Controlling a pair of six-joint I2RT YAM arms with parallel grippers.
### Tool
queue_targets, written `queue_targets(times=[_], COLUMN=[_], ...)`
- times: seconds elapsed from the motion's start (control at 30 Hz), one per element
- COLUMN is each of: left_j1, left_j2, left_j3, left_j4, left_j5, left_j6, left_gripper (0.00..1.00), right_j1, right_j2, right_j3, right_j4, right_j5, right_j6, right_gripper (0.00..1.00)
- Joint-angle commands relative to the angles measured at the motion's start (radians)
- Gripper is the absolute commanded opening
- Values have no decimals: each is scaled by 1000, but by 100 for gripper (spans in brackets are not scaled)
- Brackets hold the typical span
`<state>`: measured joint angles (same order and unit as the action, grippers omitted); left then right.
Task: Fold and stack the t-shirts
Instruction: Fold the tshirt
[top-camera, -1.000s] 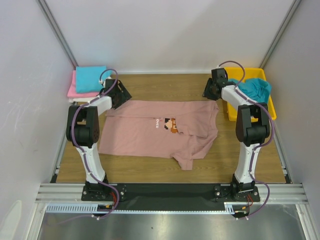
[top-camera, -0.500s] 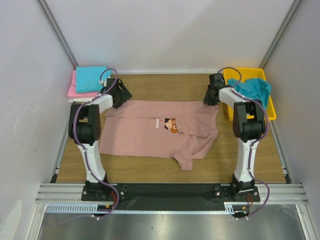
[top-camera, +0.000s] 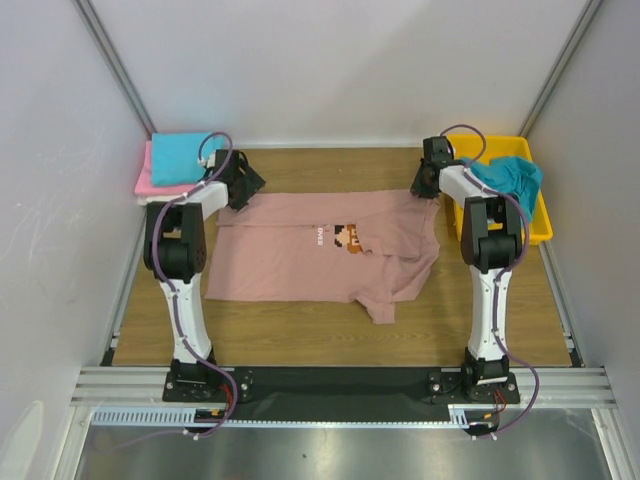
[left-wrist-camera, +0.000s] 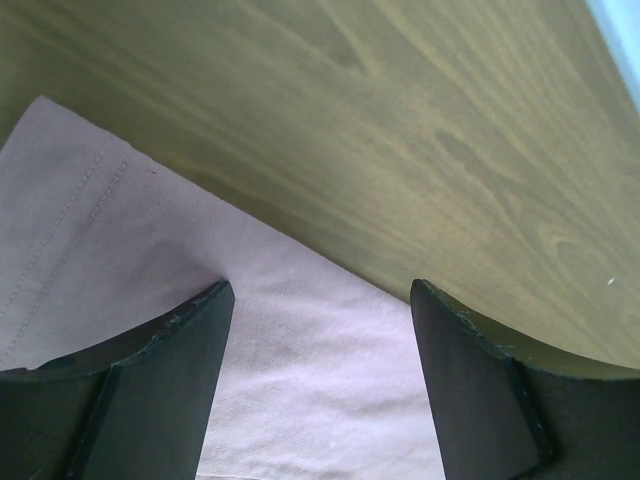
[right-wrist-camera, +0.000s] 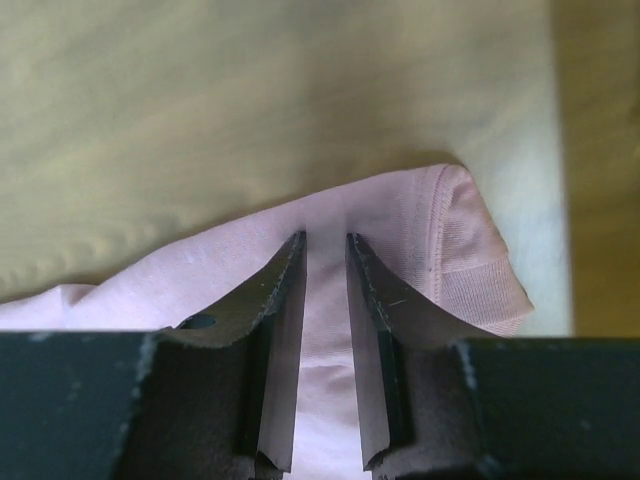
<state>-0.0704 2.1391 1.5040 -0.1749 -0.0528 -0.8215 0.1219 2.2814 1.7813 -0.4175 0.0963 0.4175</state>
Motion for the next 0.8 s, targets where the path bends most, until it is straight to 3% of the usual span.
queue_targets(times=[0.0, 0.13, 0.37, 0.43, 0.53, 0.7, 0.77], left_j1=[14, 18, 17, 17, 17, -14, -35], left_j2=[67, 111, 108, 55, -48, -246, -339], left_j3=[71, 133, 225, 232, 233, 170, 141], left_j4=[-43, -45, -6, 5, 5, -5, -32], left_j5=[4, 30, 87, 96, 105, 102, 88], left_j6=[-34, -16, 103, 137, 206, 326, 355], left_gripper=[78, 78, 79, 80, 82, 86, 86], right_j1=[-27, -27, -25, -24, -18, 18, 27], right_j2=[87, 164, 178, 152, 75, -115, -245], right_j3=[99, 269, 392, 421, 467, 416, 296], right_j4=[-50, -99, -118, -124, -145, -164, -150], right_j5=[25, 10, -73, -87, -165, -201, -199], right_j6=[-22, -42, -72, -83, -92, -102, -91], right_gripper=[29, 30, 37, 43, 69, 84, 86])
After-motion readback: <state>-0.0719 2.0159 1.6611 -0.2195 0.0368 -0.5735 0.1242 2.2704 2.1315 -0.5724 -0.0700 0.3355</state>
